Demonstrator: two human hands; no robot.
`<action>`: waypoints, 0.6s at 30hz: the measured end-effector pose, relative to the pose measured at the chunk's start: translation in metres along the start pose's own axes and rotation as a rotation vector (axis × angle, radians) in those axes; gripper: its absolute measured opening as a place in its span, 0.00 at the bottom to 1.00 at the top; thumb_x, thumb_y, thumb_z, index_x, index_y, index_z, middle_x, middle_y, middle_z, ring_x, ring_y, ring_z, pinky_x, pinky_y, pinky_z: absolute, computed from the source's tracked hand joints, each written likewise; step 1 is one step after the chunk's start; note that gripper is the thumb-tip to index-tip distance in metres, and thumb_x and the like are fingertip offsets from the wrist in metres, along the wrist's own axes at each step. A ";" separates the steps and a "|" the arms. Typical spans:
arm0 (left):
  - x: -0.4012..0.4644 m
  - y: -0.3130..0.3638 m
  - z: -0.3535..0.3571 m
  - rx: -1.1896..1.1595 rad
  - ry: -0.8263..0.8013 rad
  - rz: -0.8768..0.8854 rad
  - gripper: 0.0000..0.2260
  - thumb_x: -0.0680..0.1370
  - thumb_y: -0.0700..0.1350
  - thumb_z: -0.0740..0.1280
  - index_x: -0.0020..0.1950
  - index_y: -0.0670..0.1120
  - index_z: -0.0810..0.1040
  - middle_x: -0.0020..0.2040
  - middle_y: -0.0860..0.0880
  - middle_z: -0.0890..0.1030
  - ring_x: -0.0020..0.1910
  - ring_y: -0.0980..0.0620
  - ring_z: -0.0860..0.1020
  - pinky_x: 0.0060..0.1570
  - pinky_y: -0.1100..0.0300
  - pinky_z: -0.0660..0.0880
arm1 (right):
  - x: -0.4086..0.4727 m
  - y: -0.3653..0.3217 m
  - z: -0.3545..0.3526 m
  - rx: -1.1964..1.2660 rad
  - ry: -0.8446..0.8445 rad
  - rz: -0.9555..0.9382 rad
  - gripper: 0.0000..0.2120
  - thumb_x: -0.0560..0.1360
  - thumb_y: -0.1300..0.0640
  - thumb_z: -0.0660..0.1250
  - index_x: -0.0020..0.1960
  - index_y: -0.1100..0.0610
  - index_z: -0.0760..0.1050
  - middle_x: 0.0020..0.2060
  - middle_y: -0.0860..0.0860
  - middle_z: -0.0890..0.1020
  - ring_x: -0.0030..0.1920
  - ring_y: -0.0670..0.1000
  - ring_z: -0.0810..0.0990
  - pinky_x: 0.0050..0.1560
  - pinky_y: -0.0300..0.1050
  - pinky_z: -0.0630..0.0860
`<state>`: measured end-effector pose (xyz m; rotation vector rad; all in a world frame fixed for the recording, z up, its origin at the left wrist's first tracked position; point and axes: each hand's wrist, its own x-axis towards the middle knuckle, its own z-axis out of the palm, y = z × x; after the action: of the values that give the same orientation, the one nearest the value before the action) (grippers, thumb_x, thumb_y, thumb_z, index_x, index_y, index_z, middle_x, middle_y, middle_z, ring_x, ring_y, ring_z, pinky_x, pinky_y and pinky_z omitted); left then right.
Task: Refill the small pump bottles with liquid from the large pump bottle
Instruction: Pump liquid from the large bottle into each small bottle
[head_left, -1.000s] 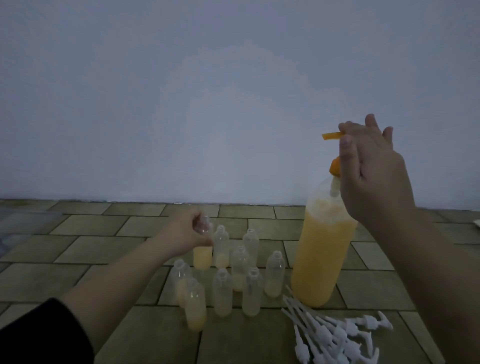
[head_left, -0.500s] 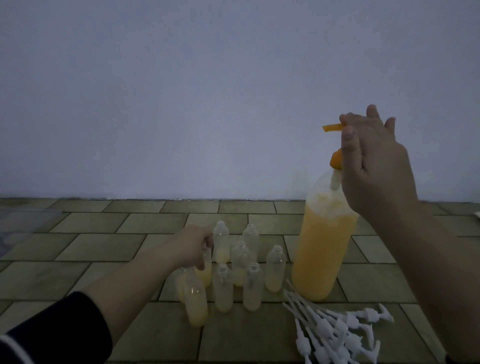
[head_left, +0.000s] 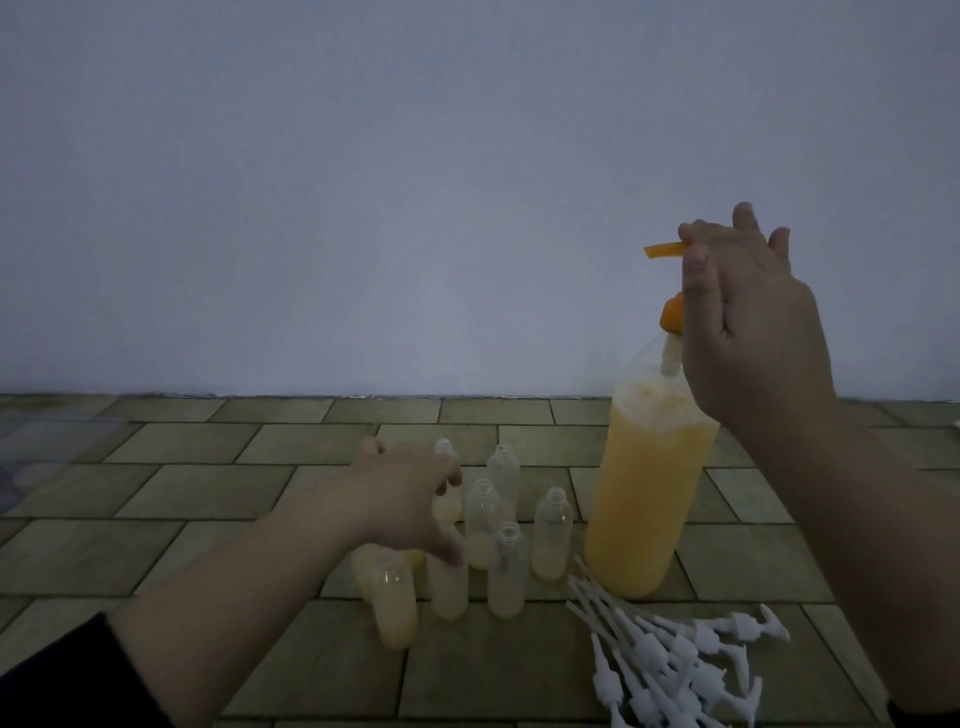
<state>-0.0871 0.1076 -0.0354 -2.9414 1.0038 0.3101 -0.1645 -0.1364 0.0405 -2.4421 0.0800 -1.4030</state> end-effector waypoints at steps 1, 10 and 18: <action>0.000 0.004 0.005 0.057 -0.043 -0.019 0.31 0.66 0.64 0.70 0.66 0.57 0.67 0.60 0.57 0.73 0.62 0.52 0.68 0.61 0.53 0.61 | 0.000 0.000 0.000 -0.001 0.001 0.001 0.26 0.81 0.47 0.44 0.67 0.61 0.70 0.67 0.56 0.72 0.75 0.53 0.57 0.72 0.37 0.43; 0.000 0.021 0.028 0.159 -0.003 -0.057 0.19 0.73 0.53 0.70 0.62 0.52 0.72 0.58 0.54 0.77 0.60 0.51 0.72 0.66 0.51 0.55 | 0.001 0.002 0.000 0.000 0.000 -0.001 0.29 0.80 0.46 0.42 0.67 0.61 0.70 0.67 0.56 0.73 0.74 0.53 0.58 0.73 0.39 0.44; -0.039 0.000 -0.013 -0.365 0.152 -0.041 0.16 0.67 0.54 0.75 0.51 0.57 0.75 0.49 0.60 0.78 0.49 0.63 0.75 0.46 0.64 0.72 | 0.000 0.003 0.001 0.002 -0.001 -0.002 0.28 0.80 0.46 0.43 0.68 0.61 0.70 0.67 0.55 0.73 0.75 0.52 0.57 0.72 0.36 0.42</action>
<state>-0.1147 0.1302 -0.0149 -3.3549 0.9944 0.3011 -0.1635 -0.1392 0.0396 -2.4418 0.0757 -1.4014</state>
